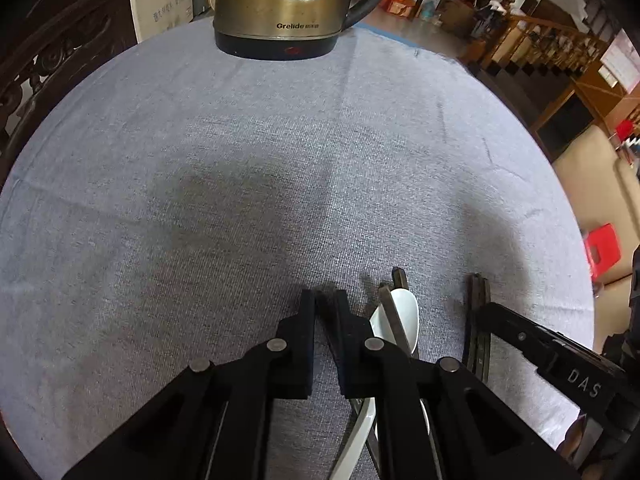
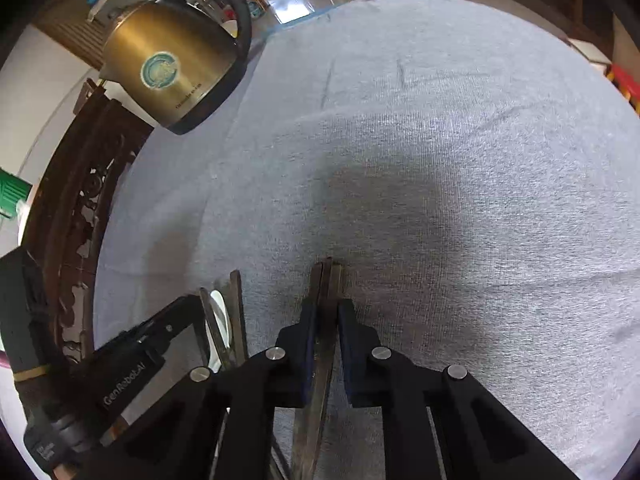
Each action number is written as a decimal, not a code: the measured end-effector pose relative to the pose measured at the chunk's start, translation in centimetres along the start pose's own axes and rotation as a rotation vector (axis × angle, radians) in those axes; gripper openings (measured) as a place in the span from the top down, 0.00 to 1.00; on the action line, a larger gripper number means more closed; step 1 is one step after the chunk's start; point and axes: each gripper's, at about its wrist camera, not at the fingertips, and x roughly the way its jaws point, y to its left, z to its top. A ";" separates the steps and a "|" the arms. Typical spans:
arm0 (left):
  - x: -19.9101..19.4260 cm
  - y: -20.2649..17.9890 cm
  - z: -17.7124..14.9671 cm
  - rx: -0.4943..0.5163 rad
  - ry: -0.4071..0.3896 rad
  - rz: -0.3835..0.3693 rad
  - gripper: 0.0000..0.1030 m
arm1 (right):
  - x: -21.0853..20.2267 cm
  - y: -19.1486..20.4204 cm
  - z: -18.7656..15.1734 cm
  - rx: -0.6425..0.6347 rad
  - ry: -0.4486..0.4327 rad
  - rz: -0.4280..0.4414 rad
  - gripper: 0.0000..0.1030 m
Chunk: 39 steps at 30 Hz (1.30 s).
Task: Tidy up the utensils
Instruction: 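Lift the spoon with the left tool while the right tool lifts the chopsticks over the cup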
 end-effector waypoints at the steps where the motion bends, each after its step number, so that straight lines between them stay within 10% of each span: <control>1: -0.2 0.4 -0.2 -0.005 -0.003 -0.009 0.91 | -0.3 -0.1 -0.1 0.004 -0.010 0.017 0.92; 17: -13.5 3.4 -2.6 0.013 -0.244 -0.034 0.94 | -11.9 -1.2 -3.5 -0.002 -0.264 0.202 0.93; 39: -30.6 -0.8 -14.5 0.109 -0.653 -0.011 0.95 | -28.8 4.9 -17.2 -0.195 -0.818 0.093 0.93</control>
